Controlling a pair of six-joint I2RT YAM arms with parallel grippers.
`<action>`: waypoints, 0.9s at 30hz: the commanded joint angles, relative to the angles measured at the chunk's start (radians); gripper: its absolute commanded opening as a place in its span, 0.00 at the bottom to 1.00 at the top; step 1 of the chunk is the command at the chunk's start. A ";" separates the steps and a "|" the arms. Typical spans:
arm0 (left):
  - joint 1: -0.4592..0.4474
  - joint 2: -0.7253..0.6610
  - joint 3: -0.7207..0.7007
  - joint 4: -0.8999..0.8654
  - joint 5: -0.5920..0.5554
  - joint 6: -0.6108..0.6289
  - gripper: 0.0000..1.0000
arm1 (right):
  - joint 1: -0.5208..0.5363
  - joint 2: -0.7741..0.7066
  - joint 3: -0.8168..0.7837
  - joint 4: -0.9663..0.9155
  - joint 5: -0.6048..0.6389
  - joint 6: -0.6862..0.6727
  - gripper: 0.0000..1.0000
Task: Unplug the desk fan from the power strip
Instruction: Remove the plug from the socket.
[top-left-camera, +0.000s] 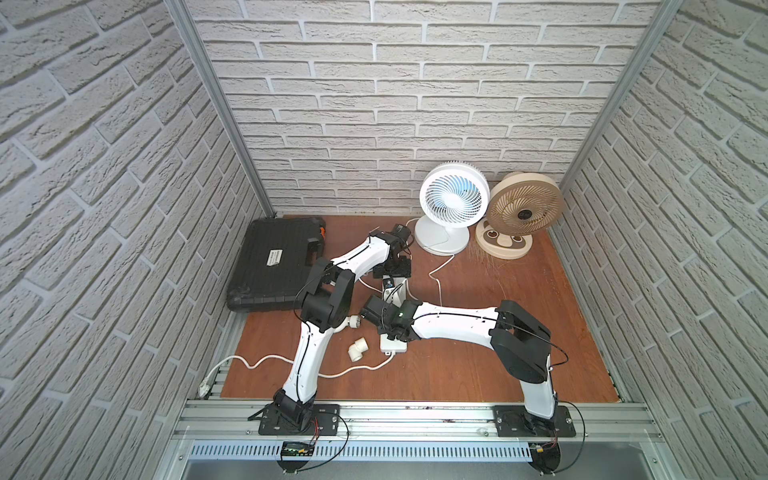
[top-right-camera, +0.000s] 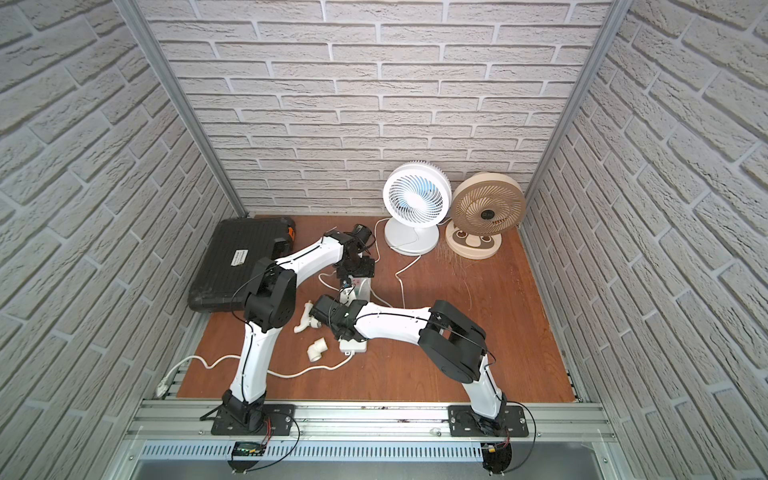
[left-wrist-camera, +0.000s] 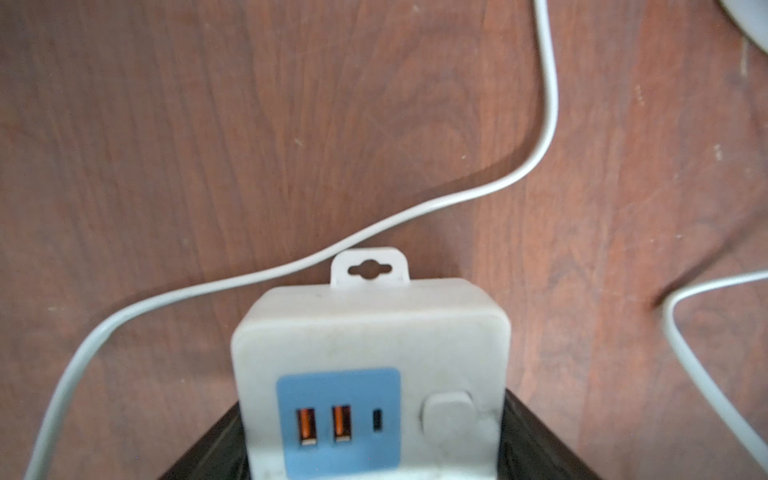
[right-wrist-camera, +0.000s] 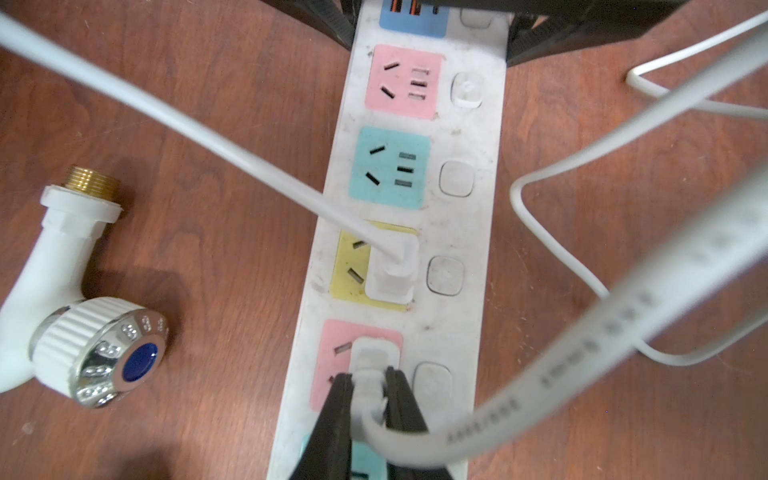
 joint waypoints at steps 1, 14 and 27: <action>0.042 0.080 -0.062 -0.056 -0.043 -0.007 0.00 | 0.000 -0.065 -0.040 0.050 0.010 0.009 0.03; 0.046 0.077 -0.062 -0.060 -0.043 0.000 0.00 | -0.045 -0.135 -0.154 0.144 -0.102 0.065 0.03; 0.044 0.081 -0.061 -0.055 -0.035 -0.003 0.00 | -0.013 -0.071 -0.020 0.024 -0.014 0.008 0.03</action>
